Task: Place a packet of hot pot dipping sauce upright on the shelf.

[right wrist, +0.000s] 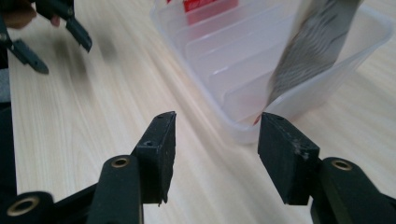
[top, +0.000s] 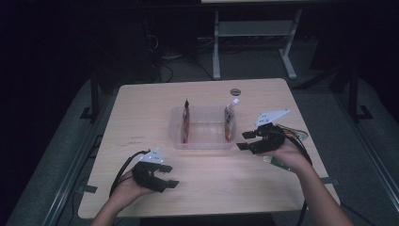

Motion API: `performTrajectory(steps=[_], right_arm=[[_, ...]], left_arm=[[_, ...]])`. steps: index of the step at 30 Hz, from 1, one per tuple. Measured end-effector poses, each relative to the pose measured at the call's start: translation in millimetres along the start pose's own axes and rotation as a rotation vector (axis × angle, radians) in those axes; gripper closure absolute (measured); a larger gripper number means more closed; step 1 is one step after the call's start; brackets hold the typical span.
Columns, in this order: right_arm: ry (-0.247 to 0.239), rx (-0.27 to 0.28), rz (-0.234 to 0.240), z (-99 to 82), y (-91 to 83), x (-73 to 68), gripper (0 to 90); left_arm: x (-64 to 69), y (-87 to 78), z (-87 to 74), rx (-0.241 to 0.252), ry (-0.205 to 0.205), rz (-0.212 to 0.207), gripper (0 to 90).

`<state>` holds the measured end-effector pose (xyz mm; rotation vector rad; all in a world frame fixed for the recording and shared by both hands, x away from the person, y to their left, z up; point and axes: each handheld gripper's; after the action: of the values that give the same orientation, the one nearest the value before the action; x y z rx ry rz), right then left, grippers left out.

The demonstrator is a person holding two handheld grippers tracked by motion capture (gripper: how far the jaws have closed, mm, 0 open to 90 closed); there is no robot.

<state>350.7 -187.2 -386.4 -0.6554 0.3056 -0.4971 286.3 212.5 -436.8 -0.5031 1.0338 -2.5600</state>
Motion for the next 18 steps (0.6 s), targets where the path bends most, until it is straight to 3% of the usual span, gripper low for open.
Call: performTrajectory(steps=[9,14,18], right_arm=[[-0.007,-0.036,-0.004,-21.2,3.6,-17.6,44.0],[0.014,-0.038,-0.012,-33.5,-1.6,-16.3,45.1],[0.033,-0.062,-0.055,-44.4,-8.5,-8.5,50.5]], left_arm=[[2.5,0.9,0.4,-0.001,0.001,0.0,34.2],[3.2,1.5,1.2,-0.006,0.003,-0.005,34.2],[2.7,2.3,0.5,-0.008,0.009,-0.006,34.2]])
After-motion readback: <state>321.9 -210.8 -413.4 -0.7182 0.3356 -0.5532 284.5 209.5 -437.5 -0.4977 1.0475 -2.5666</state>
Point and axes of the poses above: each handheld gripper's, and its own axes: y roughly forward along the jaws, z roughly out of its top, x roughly to its right, and after that the axes turned 1 degree about -z, right-handed
